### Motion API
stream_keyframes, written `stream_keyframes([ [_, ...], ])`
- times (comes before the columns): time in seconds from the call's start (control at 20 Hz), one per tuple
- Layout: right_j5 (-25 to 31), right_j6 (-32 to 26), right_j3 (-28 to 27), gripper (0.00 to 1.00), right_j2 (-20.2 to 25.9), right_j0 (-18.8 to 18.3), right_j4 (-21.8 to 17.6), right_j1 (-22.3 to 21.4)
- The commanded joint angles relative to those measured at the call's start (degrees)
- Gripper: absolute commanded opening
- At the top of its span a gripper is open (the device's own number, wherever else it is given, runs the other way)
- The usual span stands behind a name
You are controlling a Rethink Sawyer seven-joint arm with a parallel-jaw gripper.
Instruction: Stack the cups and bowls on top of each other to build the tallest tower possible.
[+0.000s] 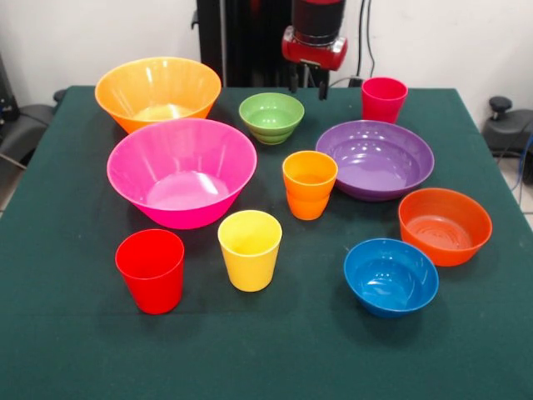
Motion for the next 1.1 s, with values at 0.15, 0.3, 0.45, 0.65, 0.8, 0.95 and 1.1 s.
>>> stream_keyframes([
  [0.15,-2.3,7.3,-6.5,1.0,5.9,-1.4,-2.1,3.1],
  [0.3,-1.5,6.6,-7.7,1.0,6.1,-1.8,-2.4,3.2],
  [0.45,-0.1,5.5,-8.8,1.0,6.5,-2.6,-2.8,3.0],
  [0.65,1.1,4.3,-10.3,1.0,7.0,-3.5,-3.5,3.1],
  [0.8,1.6,3.8,-11.4,1.0,7.5,-4.1,-3.9,3.7],
  [0.95,0.9,4.1,-11.5,1.0,7.6,-4.2,-4.4,4.2],
  [1.1,1.5,4.0,-11.8,1.0,7.7,-4.4,-4.8,4.0],
])
